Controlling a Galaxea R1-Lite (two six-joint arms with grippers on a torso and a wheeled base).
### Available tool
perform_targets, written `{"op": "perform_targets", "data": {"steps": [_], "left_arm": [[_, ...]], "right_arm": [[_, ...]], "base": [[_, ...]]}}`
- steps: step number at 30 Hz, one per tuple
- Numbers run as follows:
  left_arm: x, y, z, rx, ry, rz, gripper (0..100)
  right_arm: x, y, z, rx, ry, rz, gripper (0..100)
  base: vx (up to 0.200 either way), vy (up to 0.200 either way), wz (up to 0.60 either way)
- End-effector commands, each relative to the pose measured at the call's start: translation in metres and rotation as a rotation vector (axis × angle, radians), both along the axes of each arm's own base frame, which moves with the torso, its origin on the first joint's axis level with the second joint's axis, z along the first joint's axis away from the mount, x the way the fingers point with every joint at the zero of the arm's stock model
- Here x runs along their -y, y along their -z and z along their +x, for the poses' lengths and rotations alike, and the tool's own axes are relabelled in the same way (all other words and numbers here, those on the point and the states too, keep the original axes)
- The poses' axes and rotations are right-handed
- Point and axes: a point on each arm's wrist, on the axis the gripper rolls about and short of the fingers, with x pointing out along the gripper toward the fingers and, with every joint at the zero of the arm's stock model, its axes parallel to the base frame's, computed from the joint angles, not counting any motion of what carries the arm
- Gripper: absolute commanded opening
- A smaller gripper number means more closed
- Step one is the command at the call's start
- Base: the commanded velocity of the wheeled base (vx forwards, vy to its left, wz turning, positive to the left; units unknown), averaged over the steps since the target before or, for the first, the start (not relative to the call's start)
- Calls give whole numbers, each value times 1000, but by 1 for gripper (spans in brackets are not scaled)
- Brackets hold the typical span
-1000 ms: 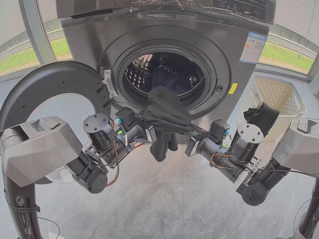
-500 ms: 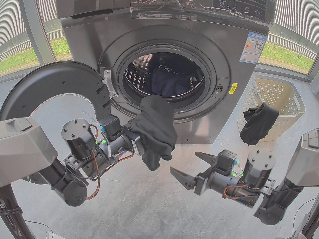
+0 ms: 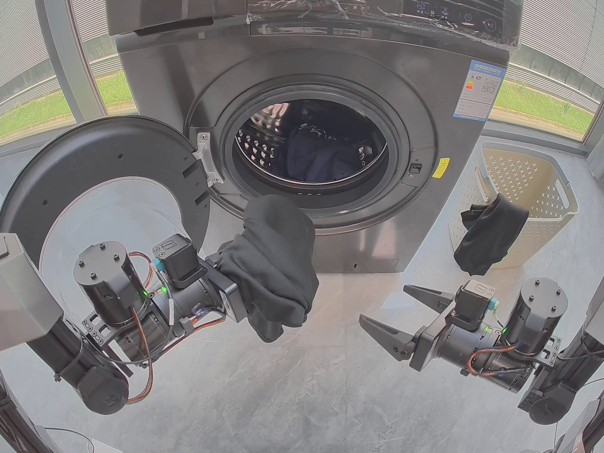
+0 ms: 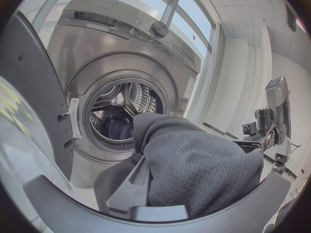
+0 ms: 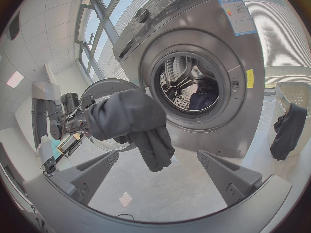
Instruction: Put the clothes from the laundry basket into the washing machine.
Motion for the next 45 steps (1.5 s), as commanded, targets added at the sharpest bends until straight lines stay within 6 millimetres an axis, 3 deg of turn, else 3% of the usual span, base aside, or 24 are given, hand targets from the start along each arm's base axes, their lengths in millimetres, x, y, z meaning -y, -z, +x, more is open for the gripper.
{"op": "perform_targets", "data": {"steps": [1, 24, 45], "left_arm": [[-1, 3, -3, -14, 6, 5, 0], [12, 15, -12, -45, 55, 47, 0], [15, 24, -10, -51, 58, 85, 0]], "right_arm": [[4, -3, 5, 11, 22, 9, 100], [3, 4, 10, -8, 28, -2, 100], [1, 3, 9, -4, 24, -2, 100]], "base": [[0, 0, 0], [0, 26, 0], [143, 0, 0]]}}
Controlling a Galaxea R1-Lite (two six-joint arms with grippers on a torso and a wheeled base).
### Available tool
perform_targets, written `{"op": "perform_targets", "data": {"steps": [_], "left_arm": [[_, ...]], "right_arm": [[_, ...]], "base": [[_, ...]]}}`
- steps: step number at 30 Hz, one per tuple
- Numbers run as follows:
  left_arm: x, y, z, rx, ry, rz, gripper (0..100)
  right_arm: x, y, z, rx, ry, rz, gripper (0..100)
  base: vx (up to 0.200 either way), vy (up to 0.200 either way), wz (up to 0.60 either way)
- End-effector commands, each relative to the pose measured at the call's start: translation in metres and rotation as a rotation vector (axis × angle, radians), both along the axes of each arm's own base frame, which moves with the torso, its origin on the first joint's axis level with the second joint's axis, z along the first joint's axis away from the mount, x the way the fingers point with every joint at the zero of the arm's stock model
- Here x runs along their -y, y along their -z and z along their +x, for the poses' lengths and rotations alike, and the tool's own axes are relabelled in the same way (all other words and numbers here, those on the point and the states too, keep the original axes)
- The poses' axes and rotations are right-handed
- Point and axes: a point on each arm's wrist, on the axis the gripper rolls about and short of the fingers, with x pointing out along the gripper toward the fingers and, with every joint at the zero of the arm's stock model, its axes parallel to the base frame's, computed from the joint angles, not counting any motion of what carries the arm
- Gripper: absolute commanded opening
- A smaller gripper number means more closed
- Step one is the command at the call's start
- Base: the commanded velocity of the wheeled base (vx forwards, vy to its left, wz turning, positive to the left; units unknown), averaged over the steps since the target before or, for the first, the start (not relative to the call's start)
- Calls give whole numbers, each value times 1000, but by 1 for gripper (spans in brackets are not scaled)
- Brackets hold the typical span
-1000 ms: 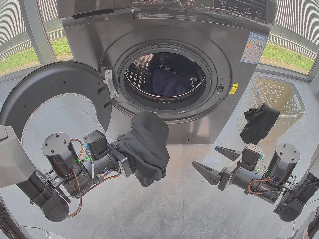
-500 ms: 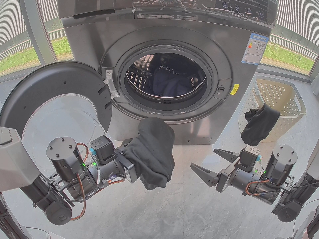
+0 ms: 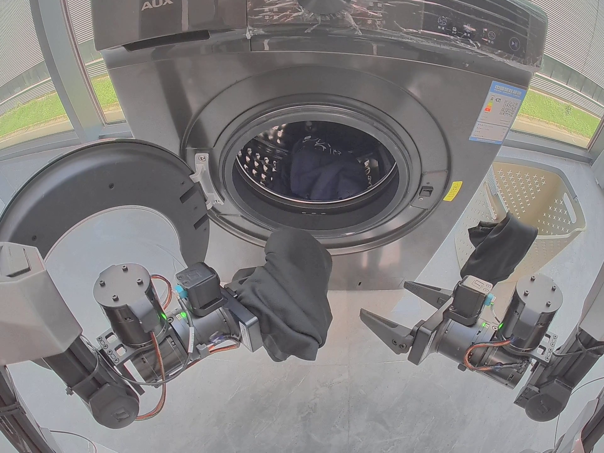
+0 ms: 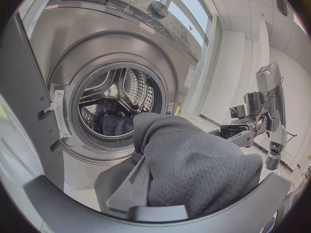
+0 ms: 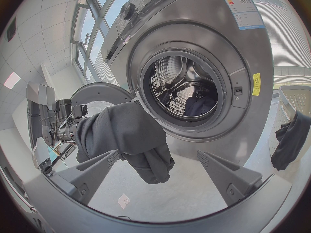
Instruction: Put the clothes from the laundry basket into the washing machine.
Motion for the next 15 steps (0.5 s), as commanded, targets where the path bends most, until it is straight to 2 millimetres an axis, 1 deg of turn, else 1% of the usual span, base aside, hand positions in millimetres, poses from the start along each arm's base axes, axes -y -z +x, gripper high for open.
{"op": "perform_targets", "data": {"steps": [1, 3, 14, 15], "left_arm": [[1, 2, 1, -5, 0, 4, 0], [0, 2, 1, -4, -2, 3, 0], [1, 5, 2, -12, -3, 10, 0], [1, 5, 2, -13, -3, 11, 0]], "right_arm": [[0, 0, 0, -1, -1, -1, 100], [0, 0, 0, -1, -1, -1, 100], [-1, 1, 0, -4, -4, -2, 100], [-1, 1, 0, -4, -4, -2, 100]], "base": [[200, 0, 0], [200, 0, 0], [0, 0, 0], [200, 0, 0]]}}
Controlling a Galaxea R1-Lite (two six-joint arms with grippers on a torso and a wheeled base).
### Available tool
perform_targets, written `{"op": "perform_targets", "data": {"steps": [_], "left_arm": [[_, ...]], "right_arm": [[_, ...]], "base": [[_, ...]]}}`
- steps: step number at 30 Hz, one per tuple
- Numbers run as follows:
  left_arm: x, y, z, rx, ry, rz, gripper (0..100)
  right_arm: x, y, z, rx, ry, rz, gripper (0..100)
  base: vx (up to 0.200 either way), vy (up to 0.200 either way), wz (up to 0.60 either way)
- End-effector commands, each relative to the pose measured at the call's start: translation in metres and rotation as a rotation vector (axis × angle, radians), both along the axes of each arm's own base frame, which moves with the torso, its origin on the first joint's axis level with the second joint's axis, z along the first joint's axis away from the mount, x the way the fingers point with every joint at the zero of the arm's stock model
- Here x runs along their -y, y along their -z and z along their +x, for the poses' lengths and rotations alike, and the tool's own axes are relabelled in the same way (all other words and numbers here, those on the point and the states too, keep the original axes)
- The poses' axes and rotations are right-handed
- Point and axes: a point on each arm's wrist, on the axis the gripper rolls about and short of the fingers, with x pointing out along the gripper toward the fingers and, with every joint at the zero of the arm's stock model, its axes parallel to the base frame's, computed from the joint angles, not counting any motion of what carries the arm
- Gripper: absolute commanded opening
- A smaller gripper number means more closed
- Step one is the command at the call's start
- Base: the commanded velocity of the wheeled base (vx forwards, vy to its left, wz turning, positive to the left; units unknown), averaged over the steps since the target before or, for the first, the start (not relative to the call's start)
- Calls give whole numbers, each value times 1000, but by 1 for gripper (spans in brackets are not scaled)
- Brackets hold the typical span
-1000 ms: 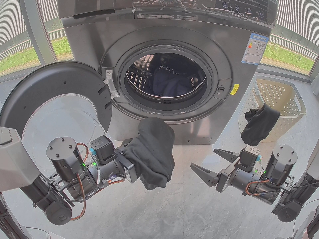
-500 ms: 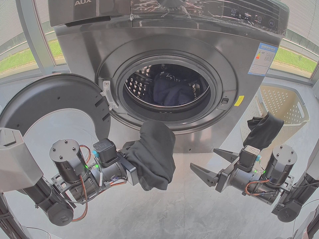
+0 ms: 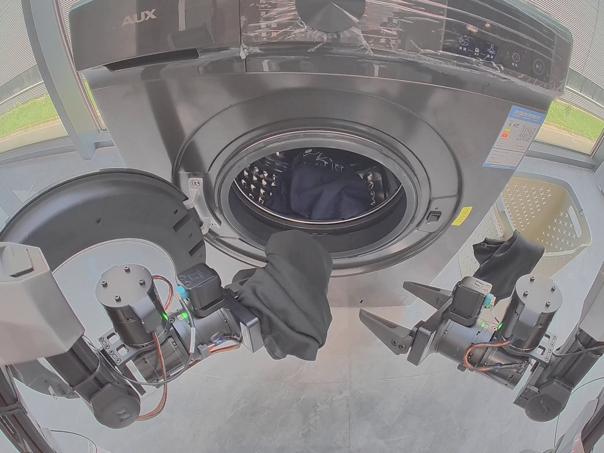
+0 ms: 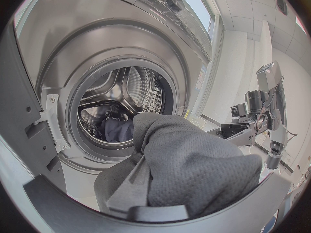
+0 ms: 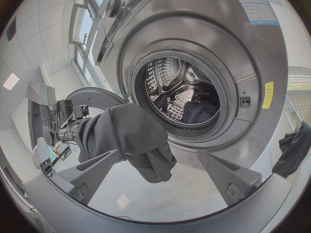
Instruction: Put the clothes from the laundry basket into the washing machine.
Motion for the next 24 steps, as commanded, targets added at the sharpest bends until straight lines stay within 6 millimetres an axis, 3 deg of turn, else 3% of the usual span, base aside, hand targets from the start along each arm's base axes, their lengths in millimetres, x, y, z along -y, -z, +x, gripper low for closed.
{"op": "perform_targets", "data": {"steps": [1, 9, 15, 24], "left_arm": [[1, 3, 1, -8, -1, 6, 0], [1, 3, 2, -3, -3, 10, 0], [4, 5, -1, -9, 11, 12, 0], [7, 5, -2, -11, 20, 13, 0]], "right_arm": [[0, 1, 0, -3, -1, -2, 100], [0, 1, 0, -3, -1, -4, 100], [2, 9, -14, -43, -29, -41, 100], [2, 9, -16, -40, -36, -41, 100]], "base": [[200, 0, 0], [200, 0, 0], [0, 0, 0], [0, 0, 0]]}}
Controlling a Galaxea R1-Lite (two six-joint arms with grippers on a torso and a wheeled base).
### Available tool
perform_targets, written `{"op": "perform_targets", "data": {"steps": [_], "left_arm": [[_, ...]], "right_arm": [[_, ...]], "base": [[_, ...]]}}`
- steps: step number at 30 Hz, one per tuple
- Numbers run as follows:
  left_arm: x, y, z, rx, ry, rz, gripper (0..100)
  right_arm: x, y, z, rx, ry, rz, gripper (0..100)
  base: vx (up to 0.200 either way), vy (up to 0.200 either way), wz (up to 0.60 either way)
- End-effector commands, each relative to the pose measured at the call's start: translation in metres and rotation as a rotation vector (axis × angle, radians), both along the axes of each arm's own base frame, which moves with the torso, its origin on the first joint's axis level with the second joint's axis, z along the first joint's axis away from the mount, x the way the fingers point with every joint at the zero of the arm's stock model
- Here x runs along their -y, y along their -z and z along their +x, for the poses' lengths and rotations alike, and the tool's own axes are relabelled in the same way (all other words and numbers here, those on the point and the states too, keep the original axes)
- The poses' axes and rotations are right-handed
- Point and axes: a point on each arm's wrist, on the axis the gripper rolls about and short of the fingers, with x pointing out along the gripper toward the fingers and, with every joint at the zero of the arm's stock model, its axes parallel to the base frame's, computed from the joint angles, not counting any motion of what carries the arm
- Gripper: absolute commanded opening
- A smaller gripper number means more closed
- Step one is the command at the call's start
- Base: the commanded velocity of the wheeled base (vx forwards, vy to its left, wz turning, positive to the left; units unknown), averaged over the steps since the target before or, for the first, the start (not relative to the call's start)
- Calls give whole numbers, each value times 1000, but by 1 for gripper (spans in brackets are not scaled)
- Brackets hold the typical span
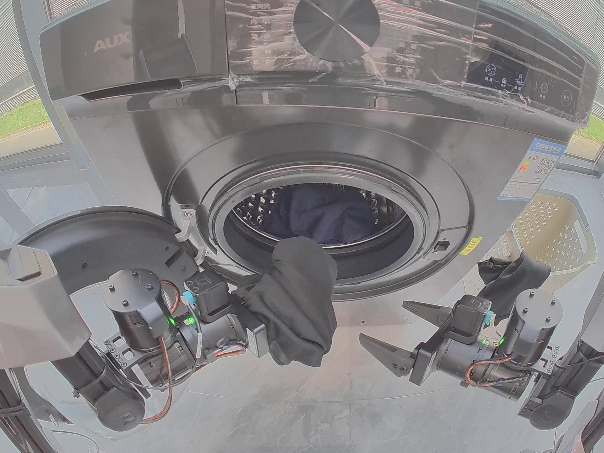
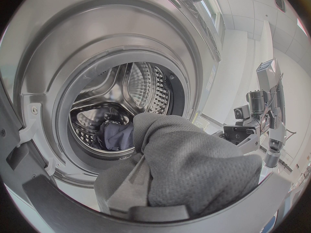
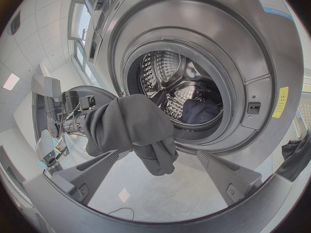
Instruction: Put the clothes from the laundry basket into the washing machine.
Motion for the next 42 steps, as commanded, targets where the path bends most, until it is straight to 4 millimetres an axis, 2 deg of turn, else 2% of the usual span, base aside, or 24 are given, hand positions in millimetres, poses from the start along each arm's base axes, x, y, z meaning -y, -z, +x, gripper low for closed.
{"op": "perform_targets", "data": {"steps": [1, 10, 13, 16, 18, 19, 23, 26, 31, 42], "left_arm": [[2, 1, -1, -2, 9, -1, 0], [4, 7, -3, -26, 18, 16, 0], [13, 10, 0, -28, 38, 12, 0], [31, 15, 19, -1, 26, -2, 0], [33, 16, 22, 2, 21, -8, 0], [44, 12, 33, 17, 24, -50, 0], [59, 8, 54, 32, 20, -129, 0], [66, 4, 66, 46, 11, -158, 0], [75, 7, 83, 40, 3, -154, 0], [101, 18, 120, 11, -32, -136, 0]], "right_arm": [[0, 0, -1, 2, -2, 2, 100], [1, -6, -2, 19, -2, 14, 100], [1, -8, -4, 39, -10, 7, 100], [1, -7, -4, 33, -12, 2, 100], [1, -6, -5, 29, -12, -1, 100], [3, -5, -6, 27, -12, -5, 100], [6, -2, -11, 13, -14, -19, 100], [9, 2, -15, -6, -17, -41, 100], [15, 9, -22, -40, -21, -72, 100], [14, 10, -23, -42, -27, -74, 100]], "base": [[0, 0, 0], [0, 0, 0], [0, 0, 0], [0, 0, 0], [0, 0, 0], [0, 0, 0], [0, 0, 0], [0, 0, 0], [0, 0, 0], [0, 0, 0]]}}
